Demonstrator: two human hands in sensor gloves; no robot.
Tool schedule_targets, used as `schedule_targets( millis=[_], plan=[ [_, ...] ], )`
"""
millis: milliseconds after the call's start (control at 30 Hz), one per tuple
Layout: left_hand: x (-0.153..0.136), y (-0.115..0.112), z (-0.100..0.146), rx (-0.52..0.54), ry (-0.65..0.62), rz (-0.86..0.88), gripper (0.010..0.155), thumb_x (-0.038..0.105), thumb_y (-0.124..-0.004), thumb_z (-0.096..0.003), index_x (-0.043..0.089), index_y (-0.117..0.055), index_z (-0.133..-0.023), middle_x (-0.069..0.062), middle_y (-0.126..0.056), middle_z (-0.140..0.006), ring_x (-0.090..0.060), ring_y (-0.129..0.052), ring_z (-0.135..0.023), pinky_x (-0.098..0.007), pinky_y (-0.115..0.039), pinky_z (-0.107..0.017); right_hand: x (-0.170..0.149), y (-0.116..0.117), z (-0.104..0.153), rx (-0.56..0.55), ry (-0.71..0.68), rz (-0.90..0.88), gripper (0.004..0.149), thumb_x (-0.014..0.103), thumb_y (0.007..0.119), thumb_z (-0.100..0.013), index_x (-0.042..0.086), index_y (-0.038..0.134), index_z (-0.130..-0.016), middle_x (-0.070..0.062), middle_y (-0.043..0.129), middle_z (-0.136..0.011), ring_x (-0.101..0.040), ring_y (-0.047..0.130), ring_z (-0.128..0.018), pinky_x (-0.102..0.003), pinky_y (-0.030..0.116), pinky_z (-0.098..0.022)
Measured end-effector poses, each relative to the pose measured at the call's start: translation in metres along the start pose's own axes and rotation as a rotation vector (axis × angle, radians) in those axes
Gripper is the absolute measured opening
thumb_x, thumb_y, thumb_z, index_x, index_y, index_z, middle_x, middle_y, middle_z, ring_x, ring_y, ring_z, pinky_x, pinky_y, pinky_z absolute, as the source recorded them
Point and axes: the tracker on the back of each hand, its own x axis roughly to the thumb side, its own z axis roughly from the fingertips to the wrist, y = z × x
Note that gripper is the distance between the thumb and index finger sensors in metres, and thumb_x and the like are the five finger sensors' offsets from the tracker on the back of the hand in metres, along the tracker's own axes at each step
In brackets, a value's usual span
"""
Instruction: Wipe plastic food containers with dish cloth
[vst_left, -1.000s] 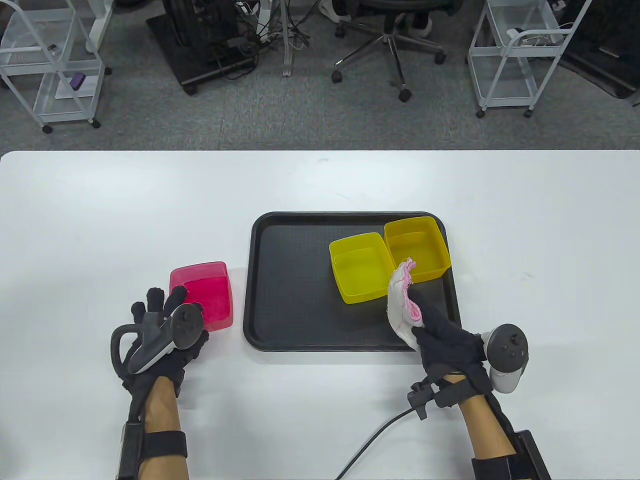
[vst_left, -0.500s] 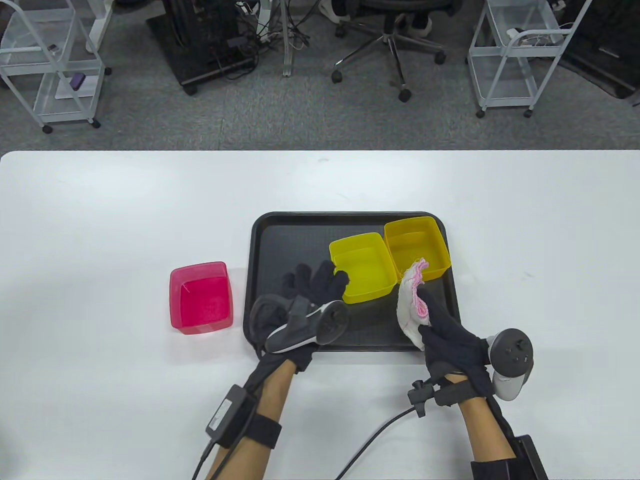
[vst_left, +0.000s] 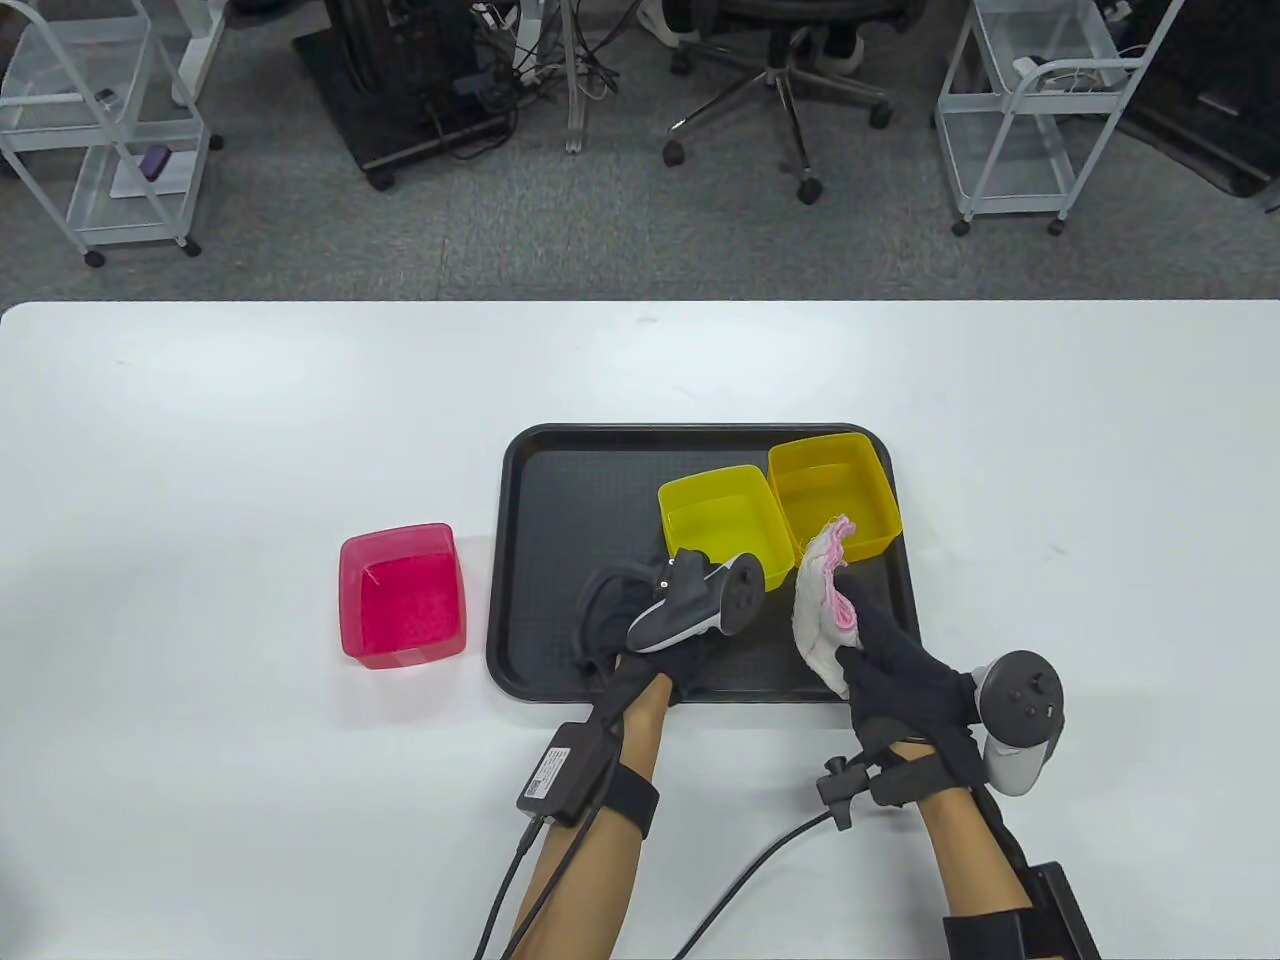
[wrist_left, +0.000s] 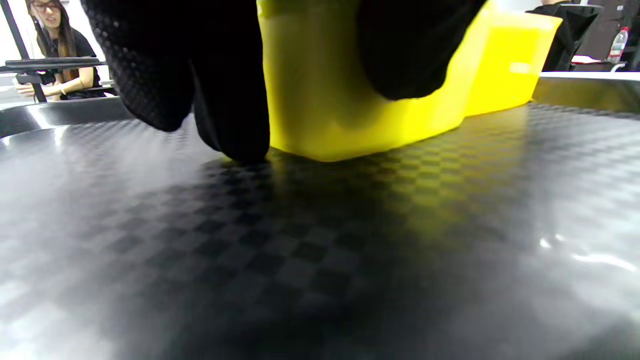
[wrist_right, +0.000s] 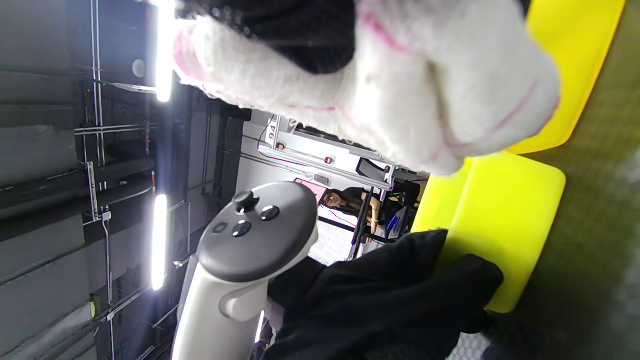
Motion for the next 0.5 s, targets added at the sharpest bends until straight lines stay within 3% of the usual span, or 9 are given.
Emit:
schedule_targets(
  millis=[100, 200, 367, 500],
  plan=[
    [-0.003, 0.006, 0.008, 0.083, -0.016, -0.065, 0.040, 0.044, -0.077, -0.0525, 0.033, -0.085, -0.091, 0.009, -0.092, -0.094, -0.028, -0.103, -0.082, -0.046, -0.087, -0.068, 0.000, 0.000, 0.000, -0.005, -0.001, -0.001, 0.050, 0.004, 0.073, -0.047, 0.008, 0.065, -0.096, -0.026, 0.068, -0.100, -0.055, 0.074, -0.084, -0.061, 0.073, -0.054],
    [-0.012, 0.017, 0.020, 0.103, -0.023, -0.077, 0.040, 0.044, -0.077, -0.0523, 0.032, -0.085, -0.090, 0.009, -0.092, -0.094, -0.028, -0.102, -0.082, -0.045, -0.086, -0.068, 0.000, 0.000, 0.002, -0.007, -0.003, 0.009, 0.050, 0.004, 0.072, -0.047, 0.008, 0.065, -0.096, -0.026, 0.067, -0.100, -0.055, 0.074, -0.084, -0.061, 0.073, -0.054],
    [-0.036, 0.042, 0.064, 0.237, -0.048, -0.078, 0.039, 0.047, -0.080, -0.0501, 0.034, -0.086, -0.086, 0.010, -0.093, -0.090, -0.027, -0.103, -0.079, -0.045, -0.090, -0.063, 0.004, 0.005, 0.004, 0.018, -0.062, 0.113, 0.049, 0.001, 0.073, -0.047, 0.008, 0.067, -0.095, -0.027, 0.067, -0.101, -0.056, 0.071, -0.085, -0.063, 0.070, -0.055],
    [-0.049, 0.049, 0.108, 0.292, -0.114, -0.009, 0.039, 0.048, -0.080, -0.0502, 0.032, -0.086, -0.086, 0.009, -0.093, -0.089, -0.030, -0.102, -0.078, -0.043, -0.093, -0.058, 0.021, 0.015, 0.006, -0.050, -0.190, 0.175, 0.048, 0.000, 0.074, -0.046, 0.009, 0.070, -0.094, -0.027, 0.067, -0.100, -0.056, 0.068, -0.086, -0.063, 0.069, -0.056]
  ],
)
